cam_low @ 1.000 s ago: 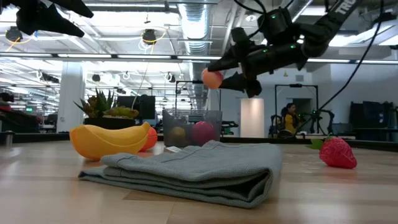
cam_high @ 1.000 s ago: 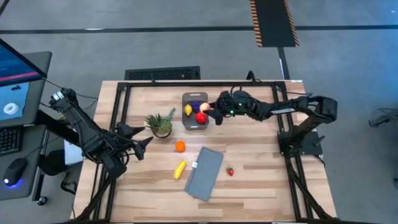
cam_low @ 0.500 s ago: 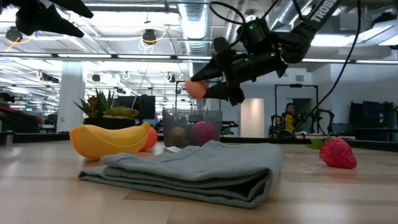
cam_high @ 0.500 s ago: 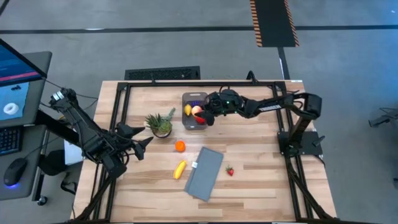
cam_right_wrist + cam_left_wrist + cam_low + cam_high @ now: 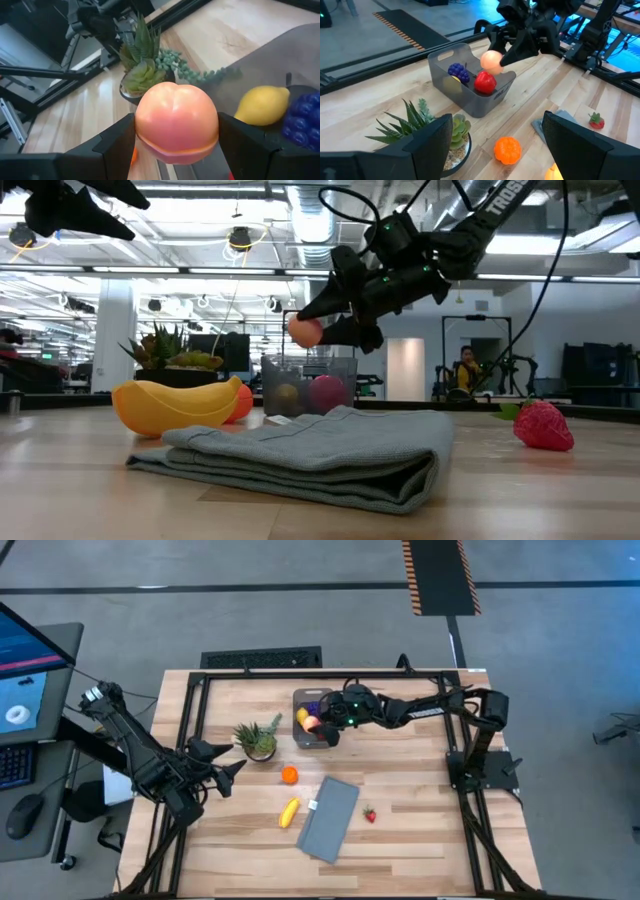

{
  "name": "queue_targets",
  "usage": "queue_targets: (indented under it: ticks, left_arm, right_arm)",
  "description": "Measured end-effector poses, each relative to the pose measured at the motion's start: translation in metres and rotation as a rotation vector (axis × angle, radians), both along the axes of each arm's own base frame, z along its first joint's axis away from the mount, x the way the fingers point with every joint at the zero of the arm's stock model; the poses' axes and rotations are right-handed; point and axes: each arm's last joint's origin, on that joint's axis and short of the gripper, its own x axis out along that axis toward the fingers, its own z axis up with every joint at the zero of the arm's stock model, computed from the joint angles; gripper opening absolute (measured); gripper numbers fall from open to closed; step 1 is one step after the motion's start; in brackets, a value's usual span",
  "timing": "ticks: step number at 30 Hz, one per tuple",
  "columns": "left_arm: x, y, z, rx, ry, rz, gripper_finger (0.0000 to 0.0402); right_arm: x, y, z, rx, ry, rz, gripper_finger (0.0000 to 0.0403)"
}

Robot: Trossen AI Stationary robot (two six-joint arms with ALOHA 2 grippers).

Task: Pick and placing Produce into tupperware
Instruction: Put the pink peach into the black bin

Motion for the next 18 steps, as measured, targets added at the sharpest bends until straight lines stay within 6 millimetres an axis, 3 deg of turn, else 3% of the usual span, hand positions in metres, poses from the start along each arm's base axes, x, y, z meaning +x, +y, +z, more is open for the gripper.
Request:
queue_targets:
  ticks: [18]
  left_arm:
    - [-0.0007,0.0007,-0.0004,0.011,0.011,-0.001,0.0295]
  right_arm:
    - [-0.0029,-0.0040,-0.0043,-0.014,0.054,-0.069,0.0282]
